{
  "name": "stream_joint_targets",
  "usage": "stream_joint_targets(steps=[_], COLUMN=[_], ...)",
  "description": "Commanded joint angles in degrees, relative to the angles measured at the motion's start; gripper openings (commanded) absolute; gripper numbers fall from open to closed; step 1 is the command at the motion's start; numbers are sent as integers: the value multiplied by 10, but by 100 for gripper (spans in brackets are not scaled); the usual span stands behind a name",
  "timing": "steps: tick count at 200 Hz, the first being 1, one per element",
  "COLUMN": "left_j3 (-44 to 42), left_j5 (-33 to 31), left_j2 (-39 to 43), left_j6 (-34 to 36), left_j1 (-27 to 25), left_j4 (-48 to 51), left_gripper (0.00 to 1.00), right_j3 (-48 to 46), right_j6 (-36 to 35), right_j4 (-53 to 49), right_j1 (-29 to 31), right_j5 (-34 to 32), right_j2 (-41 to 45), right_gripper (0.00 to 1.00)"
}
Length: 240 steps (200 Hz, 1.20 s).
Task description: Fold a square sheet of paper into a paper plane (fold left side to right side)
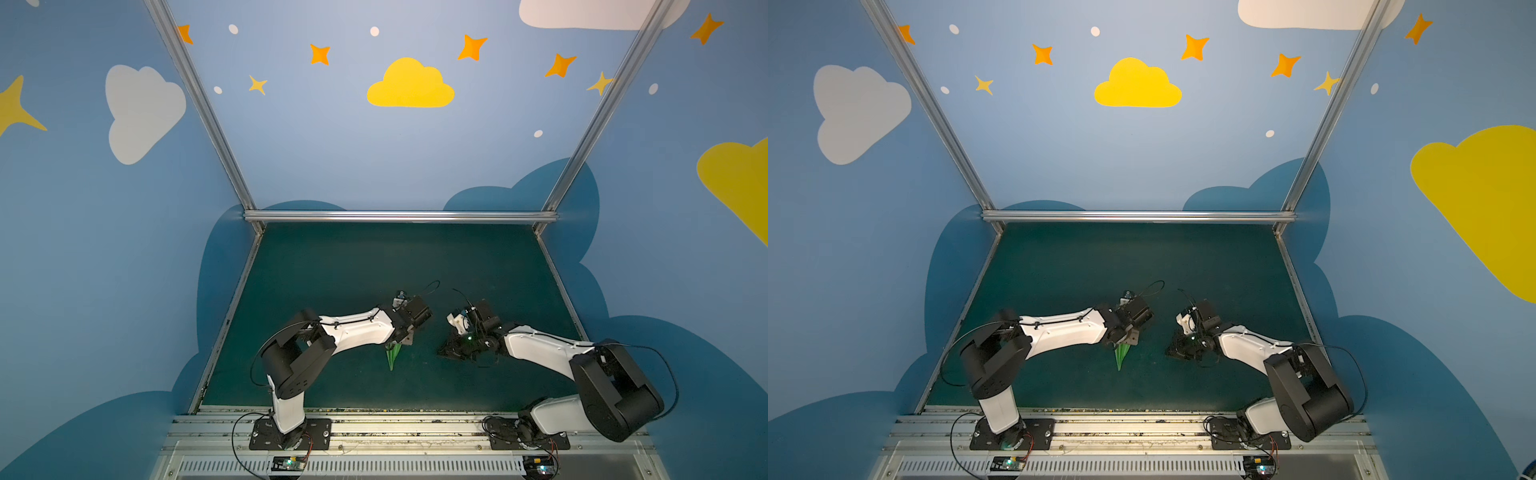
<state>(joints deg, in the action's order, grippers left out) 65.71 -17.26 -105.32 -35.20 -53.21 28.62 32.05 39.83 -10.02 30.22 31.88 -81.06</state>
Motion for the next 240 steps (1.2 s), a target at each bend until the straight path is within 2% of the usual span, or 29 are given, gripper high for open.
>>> stream_joint_targets(steps=[1, 57, 128, 240], left_j3=[14, 11, -19, 115], left_j5=[-14, -21, 12, 23], left_j2=[-17, -49, -50, 20], left_j6=[-7, -14, -25, 36], left_j1=[-7, -13, -9, 5], left_j4=[21, 24, -9, 68], left_gripper=[52, 57, 60, 65], right_j3=[13, 9, 10, 13], right_j6=[-2, -2, -2, 0], right_j4=[3, -2, -15, -18], right_j1=[3, 3, 2, 1], right_j5=[-8, -8, -13, -13], right_j2=[-1, 10, 27, 28], right_gripper=[0, 0, 0, 0])
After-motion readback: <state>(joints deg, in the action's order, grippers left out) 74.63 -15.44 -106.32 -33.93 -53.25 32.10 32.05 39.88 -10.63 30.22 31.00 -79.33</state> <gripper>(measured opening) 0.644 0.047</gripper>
